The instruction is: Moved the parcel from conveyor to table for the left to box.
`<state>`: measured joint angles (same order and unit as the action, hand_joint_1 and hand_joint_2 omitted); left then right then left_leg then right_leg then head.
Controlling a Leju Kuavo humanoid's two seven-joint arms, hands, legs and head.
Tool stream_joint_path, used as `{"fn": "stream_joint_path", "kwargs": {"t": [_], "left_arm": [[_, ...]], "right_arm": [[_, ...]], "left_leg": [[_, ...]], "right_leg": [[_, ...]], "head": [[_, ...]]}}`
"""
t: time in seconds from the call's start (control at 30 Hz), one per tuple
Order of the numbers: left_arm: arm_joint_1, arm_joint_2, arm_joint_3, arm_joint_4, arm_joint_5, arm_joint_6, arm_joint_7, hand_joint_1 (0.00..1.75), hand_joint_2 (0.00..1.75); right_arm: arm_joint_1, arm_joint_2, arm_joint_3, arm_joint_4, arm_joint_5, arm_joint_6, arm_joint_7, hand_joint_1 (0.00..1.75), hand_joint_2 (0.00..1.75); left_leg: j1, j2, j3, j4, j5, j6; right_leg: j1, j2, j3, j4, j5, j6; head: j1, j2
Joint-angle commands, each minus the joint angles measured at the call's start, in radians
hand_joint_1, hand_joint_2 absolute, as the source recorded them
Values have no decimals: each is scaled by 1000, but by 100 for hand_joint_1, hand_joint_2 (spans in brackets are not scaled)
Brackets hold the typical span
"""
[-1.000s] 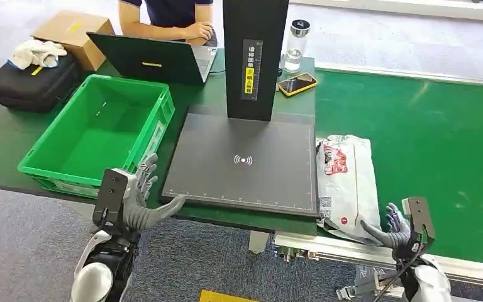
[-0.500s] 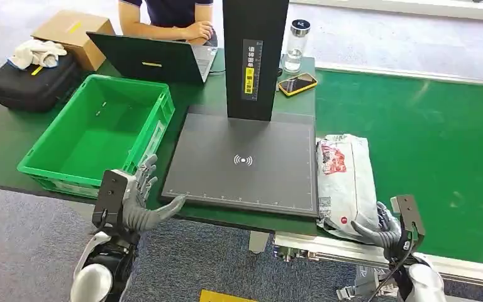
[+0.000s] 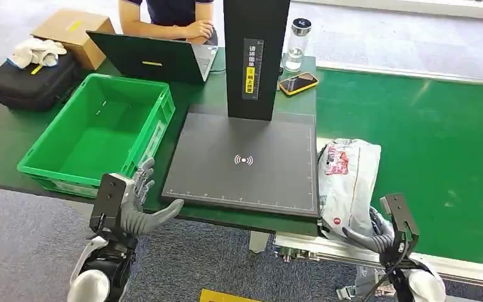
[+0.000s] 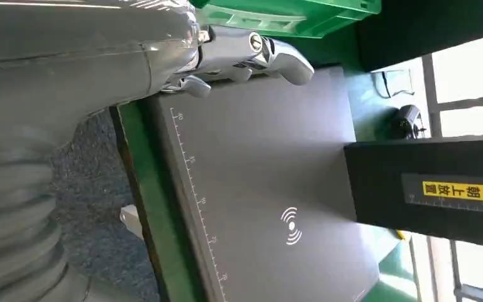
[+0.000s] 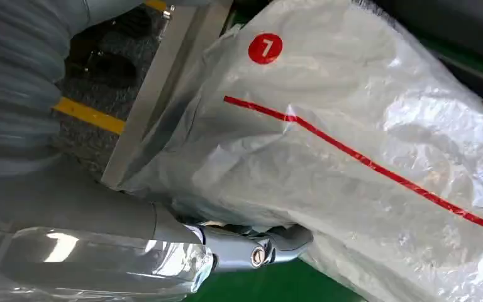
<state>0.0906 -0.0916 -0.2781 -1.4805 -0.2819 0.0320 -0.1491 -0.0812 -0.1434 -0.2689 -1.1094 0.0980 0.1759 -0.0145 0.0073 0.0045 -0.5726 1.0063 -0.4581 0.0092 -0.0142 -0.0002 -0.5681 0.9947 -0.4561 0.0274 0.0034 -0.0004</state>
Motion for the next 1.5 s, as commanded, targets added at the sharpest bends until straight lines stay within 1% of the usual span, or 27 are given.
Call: {"fn": "stream_joint_path", "kwargs": {"t": [0.03,0.1,0.63,0.83,0.87,0.9,1.23,1.4,1.43,1.5], "left_arm": [[-10,9,-7,-3,-9,-1,12,0,175],[-8,8,-8,-7,-11,-1,16,0,175],[-8,7,-8,-8,-11,-1,17,0,175],[20,11,-9,-34,-13,2,20,0,175],[23,10,-9,-37,-13,3,20,0,175],[25,9,-8,-41,-13,4,20,0,175],[31,6,3,-60,-15,10,23,0,175],[41,-2,7,-71,-25,12,29,0,175],[42,-2,8,-73,-26,12,29,0,175],[41,-4,6,-78,-29,12,33,0,175]], "right_arm": [[-5,7,78,-52,-6,4,39,0,175],[-15,4,82,-35,2,0,53,0,175],[-17,2,82,-27,4,-1,55,0,175],[-7,-16,90,-8,19,-1,67,0,175],[-3,-18,93,-15,24,3,72,23,175],[1,-17,94,-25,32,-2,80,175,175],[6,-31,82,-55,41,19,93,175,175],[29,-15,74,-93,64,10,92,175,175],[30,-14,73,-95,66,9,93,175,175],[28,-12,74,-99,68,8,94,175,175]], "left_leg": [[0,1,1,-1,0,-1],[0,1,1,-1,0,-1],[0,1,0,-1,0,0],[0,1,1,-1,0,0],[0,1,2,-2,0,-1],[0,1,1,-1,0,-1],[0,0,1,-1,0,-1],[0,0,0,-1,0,-1],[0,0,2,-2,0,-1],[0,0,0,-1,0,-1]], "right_leg": [[0,1,0,0,0,-1],[0,1,1,-1,0,-1],[0,1,0,-1,0,-1],[0,1,1,-1,0,-1],[0,1,2,-1,0,-1],[0,1,1,-1,0,-1],[0,0,0,-1,0,-2],[0,0,0,-1,0,-1],[0,0,1,-2,0,-2],[0,0,0,-1,0,-1]], "head": [[0,0],[0,0],[0,0],[0,0],[0,0],[0,0],[0,0],[0,0],[0,0],[0,0]]}}
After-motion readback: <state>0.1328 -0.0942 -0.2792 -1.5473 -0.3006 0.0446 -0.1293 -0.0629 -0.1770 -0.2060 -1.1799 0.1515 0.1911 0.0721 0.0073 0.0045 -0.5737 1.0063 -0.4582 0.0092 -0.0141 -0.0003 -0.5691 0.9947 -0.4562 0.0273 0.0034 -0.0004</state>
